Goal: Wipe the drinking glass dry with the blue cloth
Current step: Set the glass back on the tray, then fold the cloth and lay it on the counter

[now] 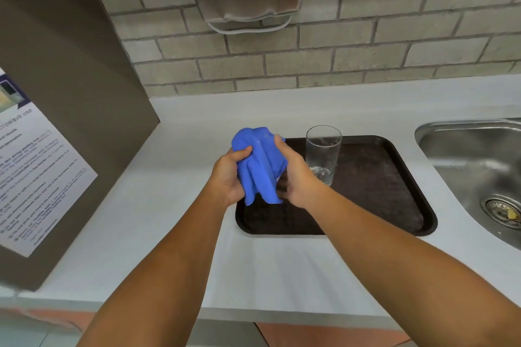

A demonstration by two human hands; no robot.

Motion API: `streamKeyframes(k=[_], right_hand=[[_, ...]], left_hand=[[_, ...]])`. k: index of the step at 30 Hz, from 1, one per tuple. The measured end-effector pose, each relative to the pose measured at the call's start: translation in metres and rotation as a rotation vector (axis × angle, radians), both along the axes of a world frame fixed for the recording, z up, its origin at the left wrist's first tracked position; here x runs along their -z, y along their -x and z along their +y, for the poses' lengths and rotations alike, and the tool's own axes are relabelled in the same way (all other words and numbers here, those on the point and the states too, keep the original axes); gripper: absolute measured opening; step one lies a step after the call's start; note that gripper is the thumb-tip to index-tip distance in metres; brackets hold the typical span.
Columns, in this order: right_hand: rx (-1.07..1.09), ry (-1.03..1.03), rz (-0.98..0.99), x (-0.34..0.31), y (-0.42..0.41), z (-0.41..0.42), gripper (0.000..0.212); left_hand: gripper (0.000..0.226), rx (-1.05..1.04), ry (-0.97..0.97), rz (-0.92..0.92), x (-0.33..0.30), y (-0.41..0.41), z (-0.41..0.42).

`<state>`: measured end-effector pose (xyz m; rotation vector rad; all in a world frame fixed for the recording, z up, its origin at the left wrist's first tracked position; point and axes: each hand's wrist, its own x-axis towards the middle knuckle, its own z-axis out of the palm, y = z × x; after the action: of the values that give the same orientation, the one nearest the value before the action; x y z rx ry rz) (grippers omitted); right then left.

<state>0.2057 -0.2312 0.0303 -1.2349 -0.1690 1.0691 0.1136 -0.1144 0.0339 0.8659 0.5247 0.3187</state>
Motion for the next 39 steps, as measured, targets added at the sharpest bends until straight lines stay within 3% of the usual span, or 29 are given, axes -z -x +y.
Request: streamKeyframes(k=[5, 9, 14, 18, 20, 24, 28, 34, 37, 39], right_hand=[[0.038, -0.154, 0.189, -0.004, 0.004, 0.019, 0.040], [0.102, -0.184, 0.094, -0.004, 0.006, 0.026, 0.018], [0.203, -0.148, -0.097, -0.009, 0.004, 0.028, 0.019], [0.225, -0.092, -0.172, -0.011, -0.005, 0.027, 0.015], [0.209, -0.041, -0.263, -0.011, -0.007, 0.029, 0.014], [0.252, 0.086, -0.376, -0.004, -0.006, 0.040, 0.040], [0.299, 0.130, -0.283, 0.001, -0.003, 0.051, 0.034], [0.051, 0.085, -0.162, -0.006, 0.002, 0.052, 0.014], [0.001, 0.070, -0.154, -0.011, 0.004, 0.055, 0.027], [-0.003, 0.103, -0.196, -0.013, 0.008, 0.059, 0.024]], left_hand=[[0.041, 0.064, -0.009, -0.036, -0.004, 0.022, 0.014], [0.046, 0.095, -0.034, -0.097, -0.006, 0.030, 0.021], [0.049, 0.030, -0.142, -0.064, -0.018, 0.030, 0.023], [0.011, -0.186, -0.406, 0.103, -0.024, 0.035, 0.038], [0.010, -0.225, -0.463, 0.157, -0.024, 0.041, 0.046], [0.012, -0.313, -0.508, 0.209, -0.019, 0.047, 0.050], [0.011, -0.334, -0.592, 0.223, -0.023, 0.046, 0.053], [0.009, -0.284, -0.529, 0.283, -0.026, 0.068, 0.075], [0.003, -0.279, -0.477, 0.320, -0.024, 0.077, 0.083], [0.005, -0.286, -0.443, 0.315, -0.023, 0.079, 0.085]])
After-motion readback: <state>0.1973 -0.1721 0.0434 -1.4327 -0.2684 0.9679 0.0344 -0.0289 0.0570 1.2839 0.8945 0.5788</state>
